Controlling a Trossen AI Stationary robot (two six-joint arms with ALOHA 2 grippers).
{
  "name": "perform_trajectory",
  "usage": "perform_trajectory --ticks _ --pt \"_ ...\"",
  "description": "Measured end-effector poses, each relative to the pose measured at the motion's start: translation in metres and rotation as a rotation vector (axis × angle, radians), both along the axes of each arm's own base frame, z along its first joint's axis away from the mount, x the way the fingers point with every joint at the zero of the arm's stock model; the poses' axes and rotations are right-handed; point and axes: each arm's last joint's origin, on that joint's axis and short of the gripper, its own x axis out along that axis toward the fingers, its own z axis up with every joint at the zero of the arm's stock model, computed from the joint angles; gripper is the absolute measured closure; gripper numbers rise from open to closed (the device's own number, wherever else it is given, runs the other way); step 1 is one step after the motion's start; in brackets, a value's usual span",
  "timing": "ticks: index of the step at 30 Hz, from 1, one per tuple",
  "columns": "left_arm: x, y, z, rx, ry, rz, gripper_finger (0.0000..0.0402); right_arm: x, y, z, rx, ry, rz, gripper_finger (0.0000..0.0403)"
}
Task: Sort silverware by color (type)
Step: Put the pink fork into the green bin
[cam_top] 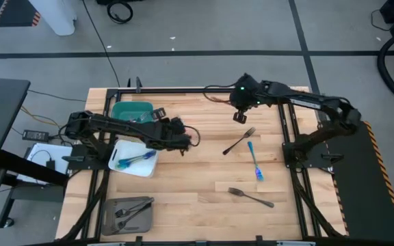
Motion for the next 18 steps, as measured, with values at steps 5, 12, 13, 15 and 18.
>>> perform_trajectory --ticks 5,12,13,15,18 --pt "0.023 0.011 0.003 -0.108 -0.115 -0.133 0.0319 -0.019 0.020 0.036 -0.048 -0.147 0.026 0.0402" --pt "0.055 0.018 0.017 -0.271 -0.384 -0.415 0.0319 -0.062 0.046 0.089 -0.162 -0.421 0.009 0.0402" --pt "0.058 0.017 0.020 -0.299 -0.425 -0.471 0.0319 -0.069 0.050 0.096 -0.162 -0.473 0.002 0.0402" --pt "0.066 0.015 0.028 -0.339 -0.517 -0.582 0.0319 -0.080 0.059 0.108 -0.149 -0.578 0.011 0.0402" --pt "0.075 0.013 0.040 -0.328 -0.657 -0.698 0.0319 -0.093 0.072 0.119 -0.112 -0.685 0.053 0.0402"
